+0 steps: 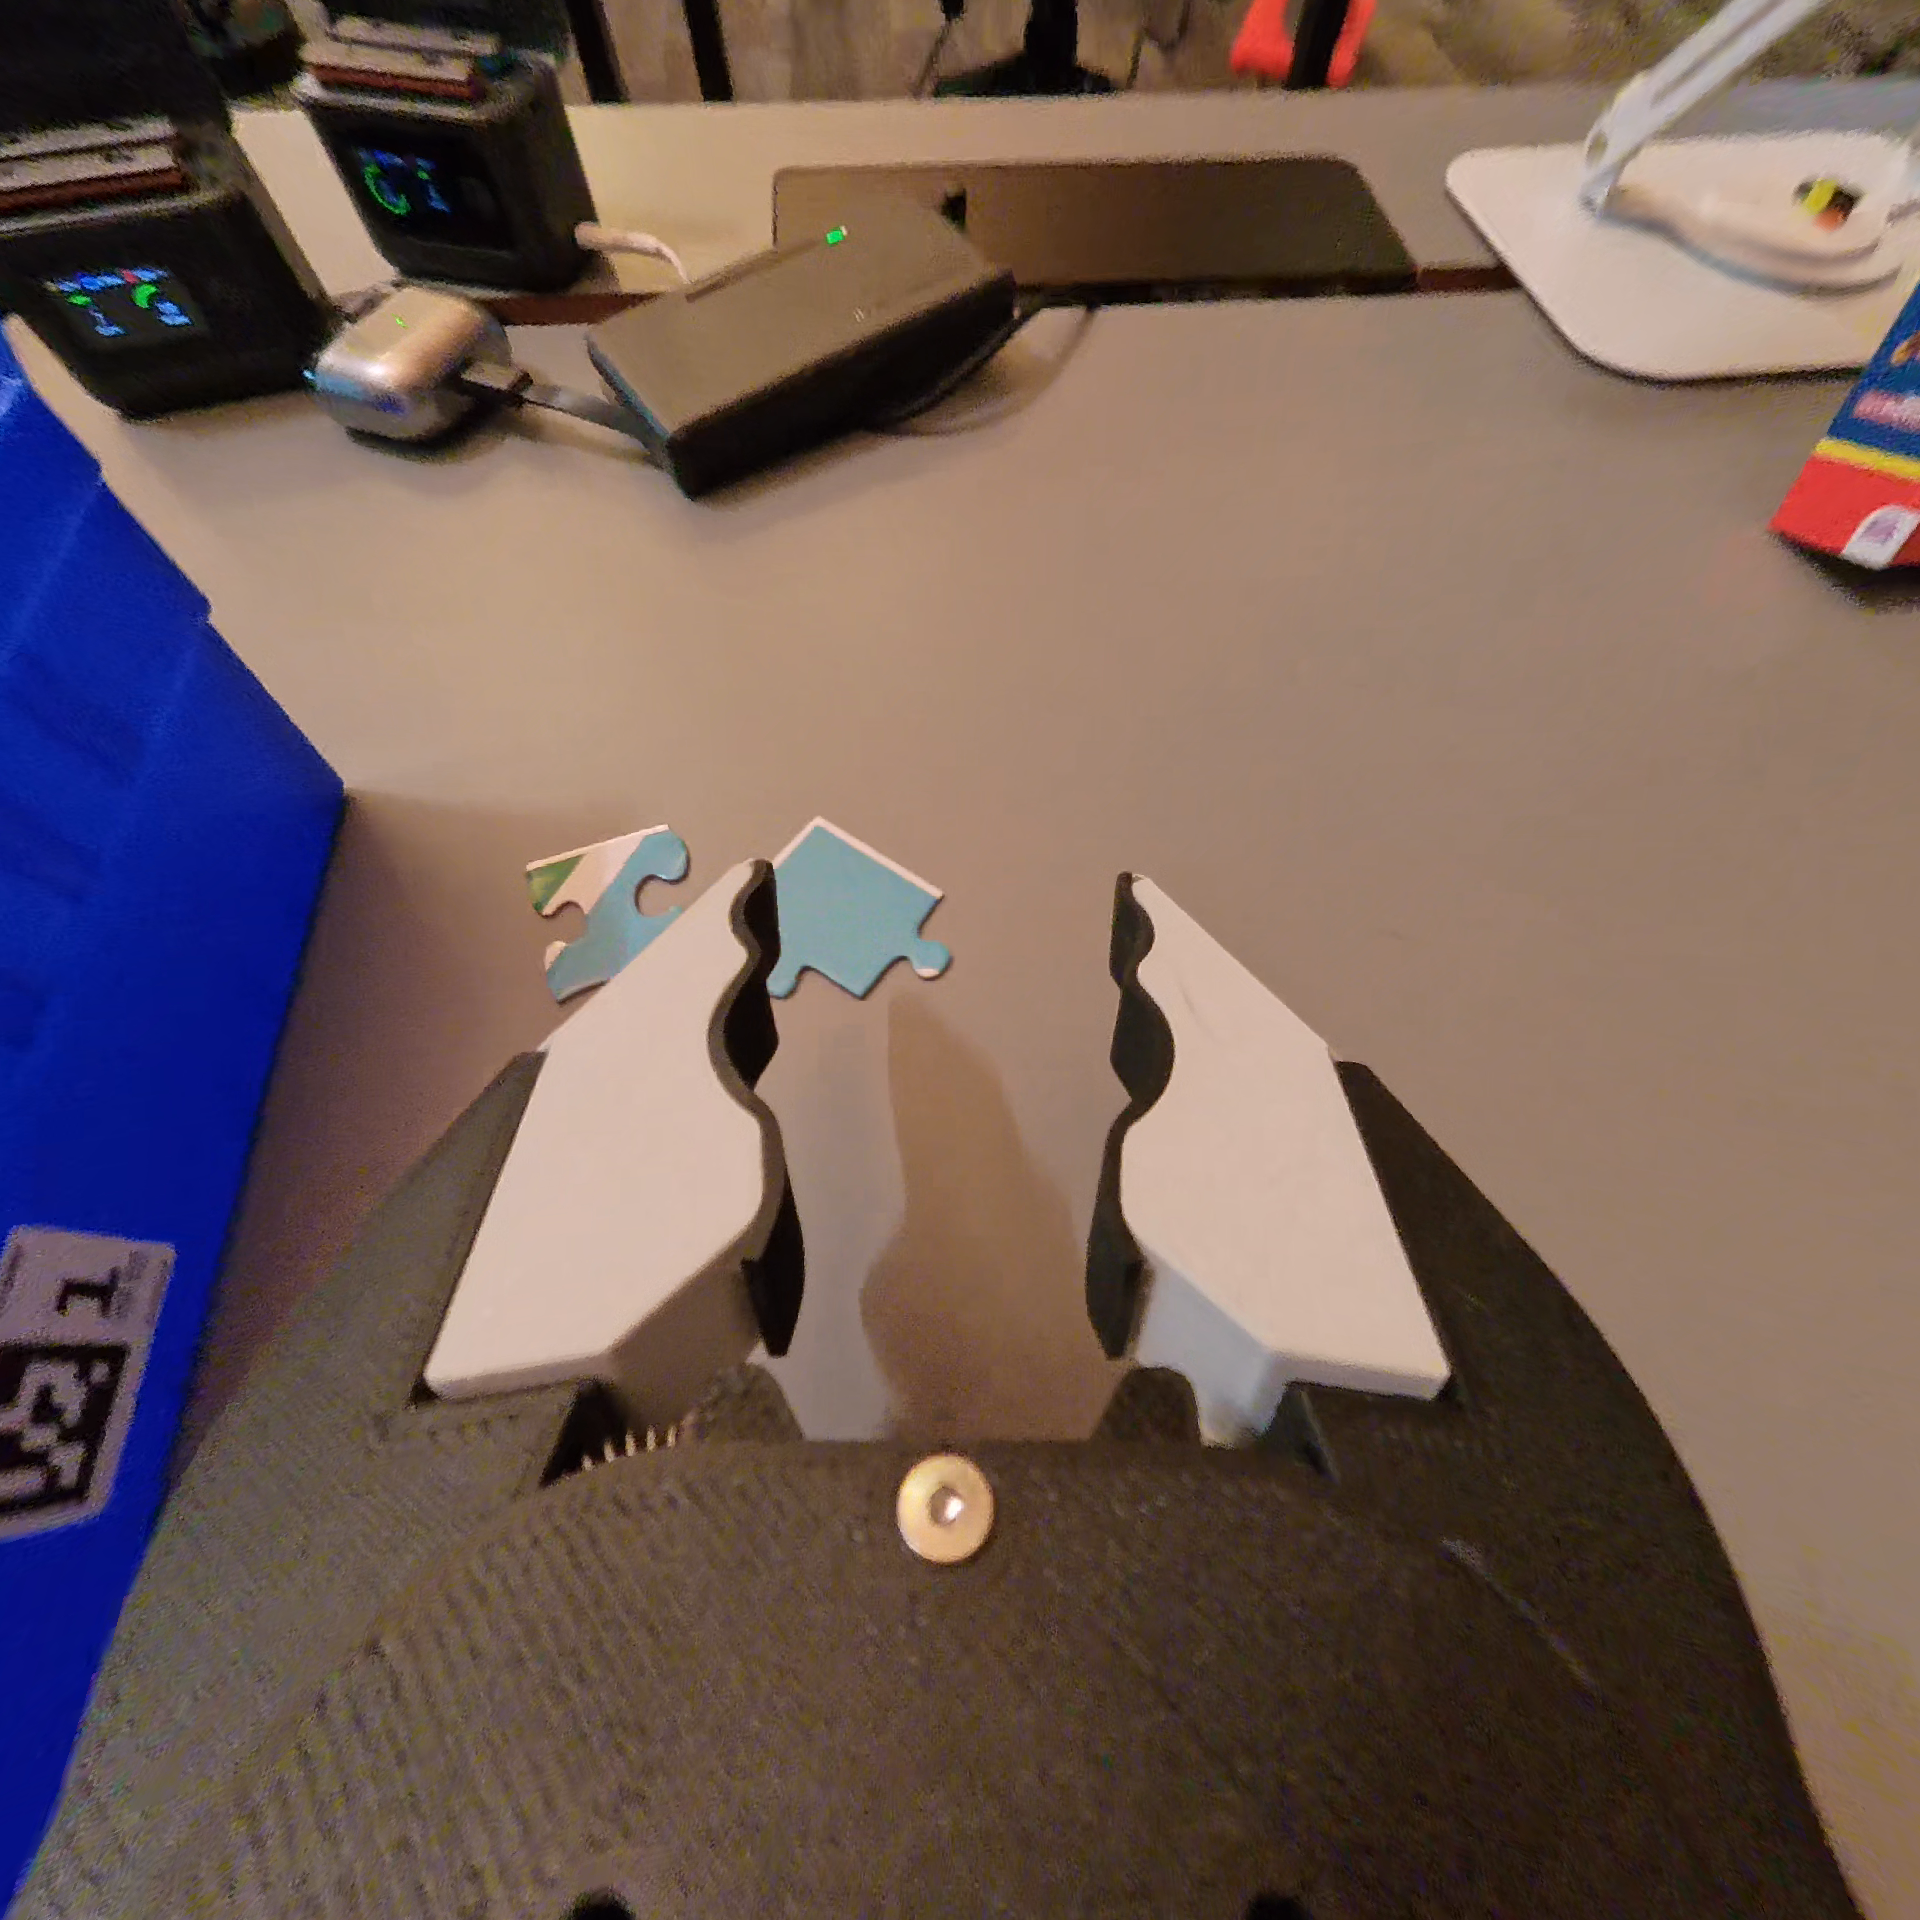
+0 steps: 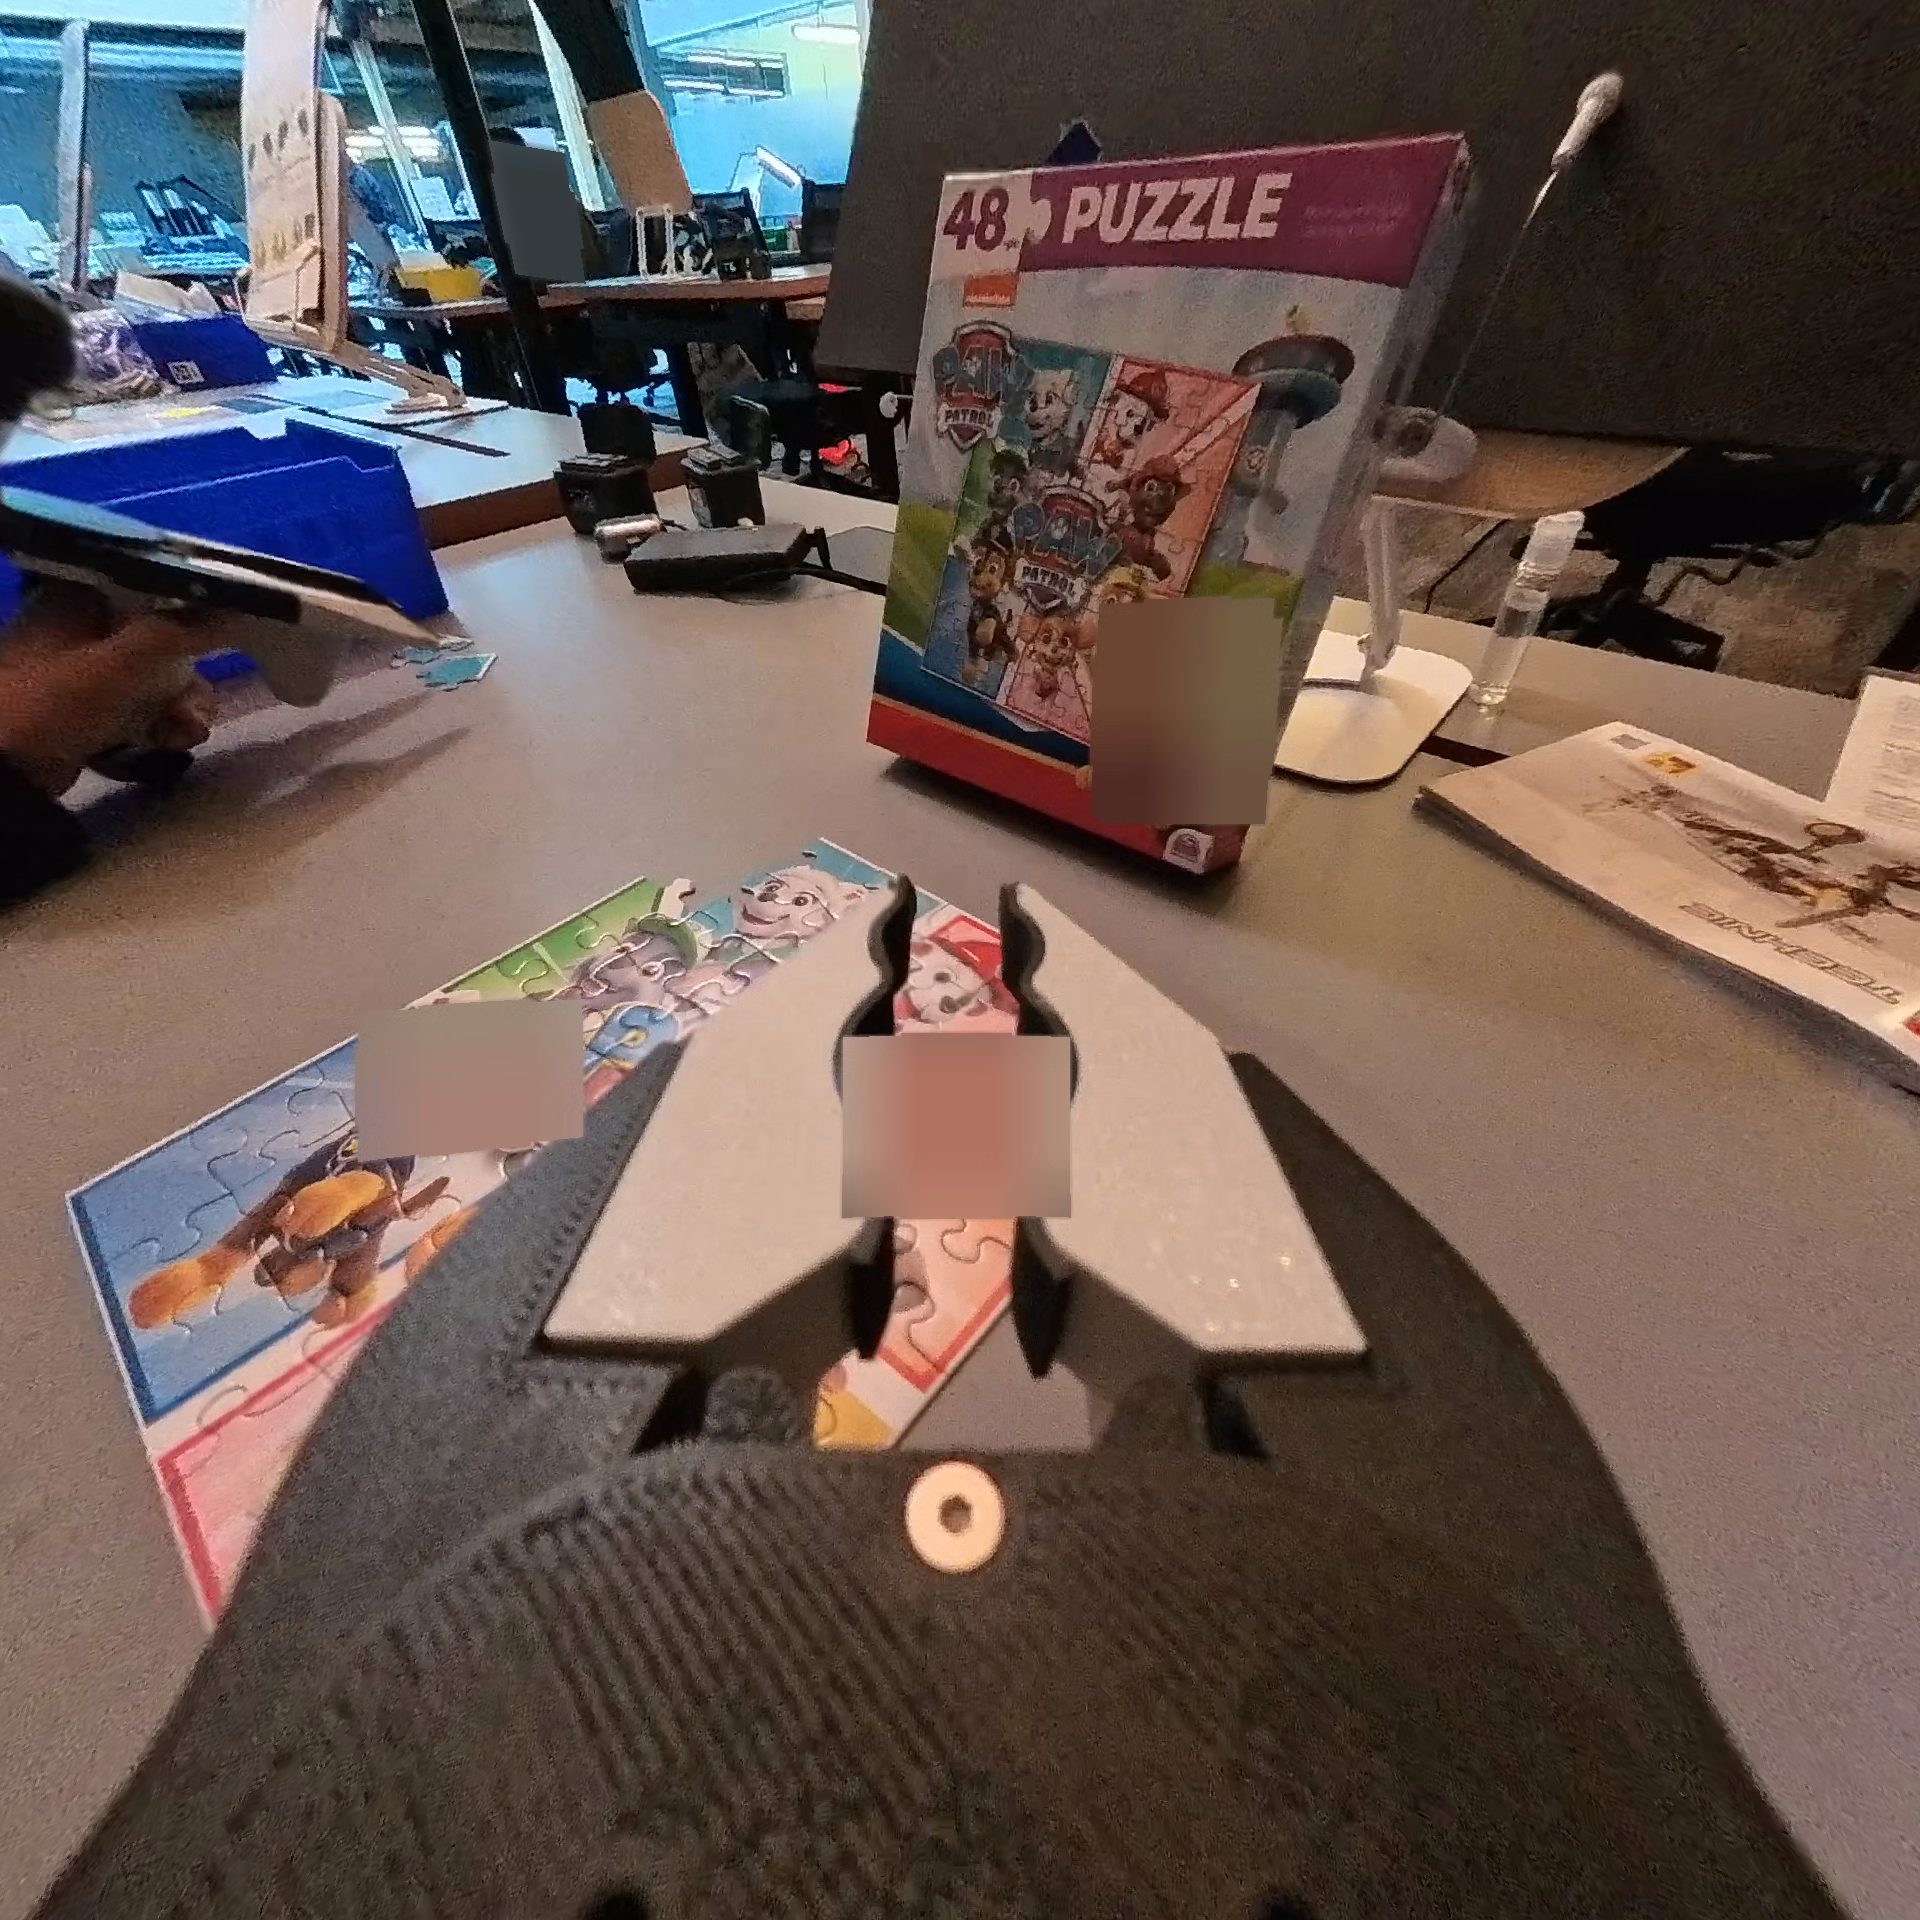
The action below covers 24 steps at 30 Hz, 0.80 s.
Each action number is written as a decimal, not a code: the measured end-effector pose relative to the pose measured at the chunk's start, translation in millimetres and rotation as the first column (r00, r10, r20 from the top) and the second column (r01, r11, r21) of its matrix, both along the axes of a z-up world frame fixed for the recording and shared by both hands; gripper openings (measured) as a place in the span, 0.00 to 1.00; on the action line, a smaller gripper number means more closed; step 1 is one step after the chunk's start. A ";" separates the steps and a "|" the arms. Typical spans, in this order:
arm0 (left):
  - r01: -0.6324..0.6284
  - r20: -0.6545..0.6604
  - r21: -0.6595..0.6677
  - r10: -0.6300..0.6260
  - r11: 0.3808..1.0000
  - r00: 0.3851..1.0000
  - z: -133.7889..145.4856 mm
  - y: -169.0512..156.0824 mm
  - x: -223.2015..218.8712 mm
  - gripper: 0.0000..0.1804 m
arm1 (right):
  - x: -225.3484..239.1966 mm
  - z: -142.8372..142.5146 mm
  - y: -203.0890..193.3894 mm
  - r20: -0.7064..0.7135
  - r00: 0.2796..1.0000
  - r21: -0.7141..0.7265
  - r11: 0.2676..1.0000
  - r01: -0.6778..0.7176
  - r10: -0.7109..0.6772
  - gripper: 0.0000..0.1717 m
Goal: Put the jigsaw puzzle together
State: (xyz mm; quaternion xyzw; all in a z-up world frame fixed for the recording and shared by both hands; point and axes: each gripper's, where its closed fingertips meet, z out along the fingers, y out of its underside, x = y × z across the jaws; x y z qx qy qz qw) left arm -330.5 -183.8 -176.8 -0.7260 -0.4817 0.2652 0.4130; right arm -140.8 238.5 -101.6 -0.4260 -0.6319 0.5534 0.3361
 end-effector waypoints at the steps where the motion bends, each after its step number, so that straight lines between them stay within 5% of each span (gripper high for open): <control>1: 0.025 0.013 -0.005 -0.025 1.000 1.000 -2.0 -1.9 -2.7 0.35 | 0.7 1.3 -1.4 -0.006 1.000 -0.009 1.000 -0.006 0.006 0.09; 12: 0.136 0.180 0.206 -0.174 0.969 0.968 -14.2 -3.5 2.8 0.37 | 0.2 -2.9 -8.1 0.011 1.000 0.008 1.000 -0.025 0.025 0.09; 20: 0.163 0.247 0.170 -0.202 0.972 0.948 -25.8 0.4 8.3 0.37 | -0.1 -6.3 -15.4 0.029 0.998 -0.006 0.998 -0.055 0.055 0.09; 22: 0.305 0.260 0.223 -0.358 0.926 0.897 -24.9 23.5 30.1 0.24 | -0.2 -7.2 -16.8 0.030 0.998 0.009 0.998 -0.056 0.056 0.09; 24: 0.501 0.245 0.321 -0.581 0.804 0.776 -17.9 56.0 63.9 0.22 | -0.7 -9.2 -16.3 0.033 0.998 0.030 0.998 -0.049 0.048 0.09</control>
